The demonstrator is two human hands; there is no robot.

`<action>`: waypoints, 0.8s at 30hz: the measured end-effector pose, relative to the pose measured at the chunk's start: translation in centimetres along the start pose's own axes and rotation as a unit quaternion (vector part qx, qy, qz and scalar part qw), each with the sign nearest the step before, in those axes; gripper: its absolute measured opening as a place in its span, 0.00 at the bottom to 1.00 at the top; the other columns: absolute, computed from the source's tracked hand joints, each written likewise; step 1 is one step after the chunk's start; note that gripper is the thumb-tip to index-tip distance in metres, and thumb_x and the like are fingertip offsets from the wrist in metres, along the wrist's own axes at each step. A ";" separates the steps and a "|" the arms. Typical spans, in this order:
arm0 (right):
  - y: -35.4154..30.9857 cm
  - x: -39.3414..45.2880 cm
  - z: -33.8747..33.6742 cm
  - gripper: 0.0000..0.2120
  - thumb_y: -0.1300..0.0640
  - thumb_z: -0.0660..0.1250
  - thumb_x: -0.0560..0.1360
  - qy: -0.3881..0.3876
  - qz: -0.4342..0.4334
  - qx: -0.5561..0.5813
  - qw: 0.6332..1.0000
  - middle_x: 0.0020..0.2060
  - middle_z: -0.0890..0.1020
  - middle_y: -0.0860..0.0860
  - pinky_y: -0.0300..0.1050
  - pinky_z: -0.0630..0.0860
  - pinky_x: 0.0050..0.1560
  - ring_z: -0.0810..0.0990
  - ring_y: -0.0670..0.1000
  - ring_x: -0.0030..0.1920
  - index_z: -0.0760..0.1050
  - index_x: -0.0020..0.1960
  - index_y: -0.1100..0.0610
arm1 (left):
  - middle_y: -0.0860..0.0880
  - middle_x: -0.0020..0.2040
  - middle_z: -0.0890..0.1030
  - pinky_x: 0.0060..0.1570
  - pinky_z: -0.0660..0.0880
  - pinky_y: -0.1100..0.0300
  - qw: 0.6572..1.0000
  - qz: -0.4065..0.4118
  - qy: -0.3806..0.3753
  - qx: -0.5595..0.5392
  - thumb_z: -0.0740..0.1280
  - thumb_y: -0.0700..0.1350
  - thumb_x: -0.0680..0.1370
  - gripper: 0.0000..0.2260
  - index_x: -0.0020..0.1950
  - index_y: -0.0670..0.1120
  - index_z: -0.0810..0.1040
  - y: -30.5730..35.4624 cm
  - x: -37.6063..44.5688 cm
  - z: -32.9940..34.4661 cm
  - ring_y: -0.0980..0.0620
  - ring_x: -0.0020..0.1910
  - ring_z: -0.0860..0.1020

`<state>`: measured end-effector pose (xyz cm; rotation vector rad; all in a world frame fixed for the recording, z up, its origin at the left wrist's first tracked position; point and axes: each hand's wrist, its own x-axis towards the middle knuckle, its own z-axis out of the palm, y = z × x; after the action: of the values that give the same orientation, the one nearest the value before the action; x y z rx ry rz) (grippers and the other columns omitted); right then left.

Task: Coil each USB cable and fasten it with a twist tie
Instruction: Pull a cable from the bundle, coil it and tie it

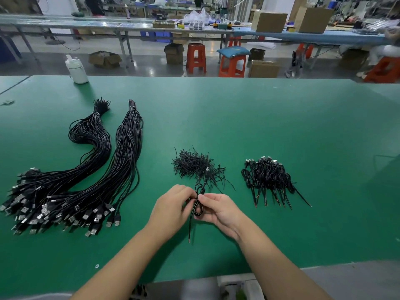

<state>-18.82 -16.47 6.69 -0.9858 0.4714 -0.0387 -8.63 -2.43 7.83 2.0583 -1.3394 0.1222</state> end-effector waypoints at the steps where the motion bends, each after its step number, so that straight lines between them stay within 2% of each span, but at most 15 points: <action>1: 0.0 -0.1 0.0 0.11 0.58 0.72 0.75 0.004 0.011 -0.001 1.000 0.39 0.82 0.57 0.46 0.82 0.41 0.81 0.50 0.37 0.80 0.52 0.66 | 0.54 0.42 0.78 0.42 0.74 0.58 0.999 0.039 0.000 0.034 0.71 0.40 0.75 0.04 0.47 0.47 0.78 -0.1 0.0 -0.2 0.53 0.44 0.74; 3: -0.2 -0.2 0.1 0.14 0.56 0.73 0.74 0.019 0.026 -0.022 0.999 0.39 0.82 0.56 0.45 0.81 0.38 0.81 0.50 0.36 0.79 0.55 0.64 | 0.53 0.43 0.78 0.43 0.73 0.59 0.993 0.094 -0.001 0.076 0.70 0.41 0.75 0.02 0.46 0.46 0.78 -0.4 0.1 -0.4 0.50 0.44 0.75; 4: -0.3 -0.2 0.2 0.17 0.55 0.73 0.75 0.035 0.025 -0.043 0.998 0.40 0.83 0.55 0.44 0.81 0.37 0.81 0.50 0.36 0.77 0.59 0.63 | 0.53 0.43 0.78 0.44 0.73 0.59 0.994 0.086 0.000 0.067 0.69 0.42 0.76 0.01 0.46 0.46 0.78 -0.5 0.1 -0.5 0.51 0.45 0.75; 6: -0.4 0.0 0.3 0.21 0.54 0.73 0.76 0.098 -0.019 -0.129 0.987 0.45 0.83 0.52 0.46 0.82 0.36 0.83 0.49 0.37 0.71 0.65 0.57 | 0.55 0.43 0.80 0.46 0.74 0.61 0.999 -0.026 0.009 -0.029 0.69 0.41 0.76 0.02 0.46 0.47 0.79 -0.1 0.0 -0.6 0.54 0.44 0.78; 7: -0.5 0.1 0.3 0.21 0.53 0.72 0.76 0.143 -0.071 -0.200 0.967 0.50 0.81 0.50 0.47 0.83 0.38 0.83 0.47 0.40 0.70 0.66 0.54 | 0.56 0.42 0.81 0.45 0.75 0.63 0.991 -0.103 0.012 -0.089 0.70 0.39 0.75 0.04 0.44 0.48 0.79 0.0 0.2 -0.6 0.56 0.42 0.79; 9: -0.9 -0.1 -0.2 0.21 0.56 0.70 0.77 0.200 -0.217 -0.371 0.881 0.59 0.74 0.44 0.45 0.82 0.47 0.80 0.45 0.51 0.70 0.67 0.45 | 0.54 0.38 0.83 0.42 0.75 0.64 0.964 -0.211 -0.011 -0.163 0.70 0.37 0.74 0.07 0.41 0.49 0.80 0.0 0.7 -0.6 0.57 0.37 0.79; 11: -1.4 -0.3 -0.8 0.22 0.59 0.70 0.76 0.131 -0.324 -0.522 0.778 0.66 0.71 0.40 0.37 0.74 0.61 0.73 0.43 0.64 0.73 0.67 0.44 | 0.46 0.38 0.84 0.41 0.75 0.61 0.940 -0.260 -0.051 -0.215 0.69 0.35 0.75 0.07 0.40 0.46 0.80 0.1 1.2 -0.7 0.55 0.34 0.77; 12: -1.6 -0.4 -0.9 0.20 0.60 0.70 0.76 0.084 -0.344 -0.579 0.735 0.68 0.73 0.41 0.36 0.68 0.67 0.70 0.43 0.67 0.76 0.66 0.47 | 0.41 0.39 0.84 0.40 0.75 0.60 0.924 -0.276 -0.063 -0.255 0.68 0.33 0.75 0.07 0.40 0.43 0.80 0.2 1.4 -0.8 0.52 0.35 0.77; 13: -1.7 -0.5 -0.9 0.18 0.60 0.71 0.75 0.052 -0.350 -0.609 0.710 0.66 0.77 0.43 0.37 0.66 0.69 0.71 0.44 0.67 0.79 0.64 0.49 | 0.39 0.38 0.84 0.37 0.75 0.61 0.908 -0.287 -0.069 -0.298 0.67 0.32 0.76 0.06 0.41 0.41 0.79 0.2 1.5 -0.9 0.50 0.34 0.77; 14: -1.8 -0.5 -0.8 0.15 0.60 0.71 0.75 0.043 -0.350 -0.616 0.704 0.62 0.80 0.44 0.39 0.67 0.68 0.73 0.46 0.65 0.81 0.61 0.51 | 0.38 0.36 0.83 0.34 0.75 0.61 0.893 -0.296 -0.073 -0.331 0.68 0.33 0.77 0.06 0.41 0.40 0.78 0.3 1.6 -0.9 0.48 0.33 0.77; 16: -2.0 -0.6 -0.4 0.12 0.58 0.72 0.76 0.066 -0.333 -0.589 0.733 0.55 0.84 0.46 0.39 0.71 0.62 0.78 0.46 0.58 0.83 0.58 0.53 | 0.42 0.33 0.82 0.33 0.74 0.60 0.891 -0.290 -0.079 -0.341 0.69 0.34 0.77 0.06 0.41 0.40 0.77 0.5 1.8 -0.9 0.48 0.32 0.77; 18: -2.2 -0.8 0.1 0.10 0.54 0.71 0.77 0.103 -0.284 -0.546 0.781 0.50 0.86 0.47 0.40 0.75 0.54 0.81 0.46 0.50 0.83 0.56 0.53 | 0.47 0.31 0.78 0.36 0.73 0.58 0.913 -0.269 -0.079 -0.296 0.69 0.35 0.77 0.08 0.40 0.44 0.75 0.7 1.9 -0.7 0.50 0.31 0.76; 20: -2.3 -0.8 0.3 0.08 0.52 0.70 0.77 0.122 -0.242 -0.507 0.818 0.44 0.86 0.47 0.42 0.75 0.47 0.81 0.47 0.43 0.84 0.54 0.52 | 0.52 0.30 0.77 0.35 0.72 0.60 0.947 -0.227 -0.080 -0.212 0.68 0.39 0.77 0.09 0.40 0.49 0.73 1.0 1.9 -0.8 0.54 0.29 0.74; 22: -2.3 -0.9 0.5 0.07 0.53 0.69 0.78 0.122 -0.215 -0.477 0.843 0.41 0.86 0.50 0.46 0.75 0.46 0.80 0.51 0.42 0.84 0.53 0.51 | 0.54 0.32 0.76 0.34 0.67 0.66 0.978 -0.154 -0.074 -0.117 0.67 0.43 0.78 0.10 0.40 0.54 0.70 1.3 1.8 -1.0 0.60 0.31 0.72; 24: -2.3 -1.1 0.5 0.07 0.55 0.68 0.79 0.110 -0.196 -0.438 0.871 0.39 0.85 0.52 0.46 0.75 0.43 0.76 0.49 0.37 0.84 0.52 0.52 | 0.56 0.37 0.74 0.37 0.68 0.62 0.994 -0.072 -0.071 -0.051 0.65 0.44 0.79 0.08 0.43 0.53 0.68 1.5 1.7 -1.4 0.59 0.36 0.72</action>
<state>-19.23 -17.08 9.20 -1.9830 0.4948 -0.3291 -8.76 -3.32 10.29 2.1013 -1.2474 -0.1569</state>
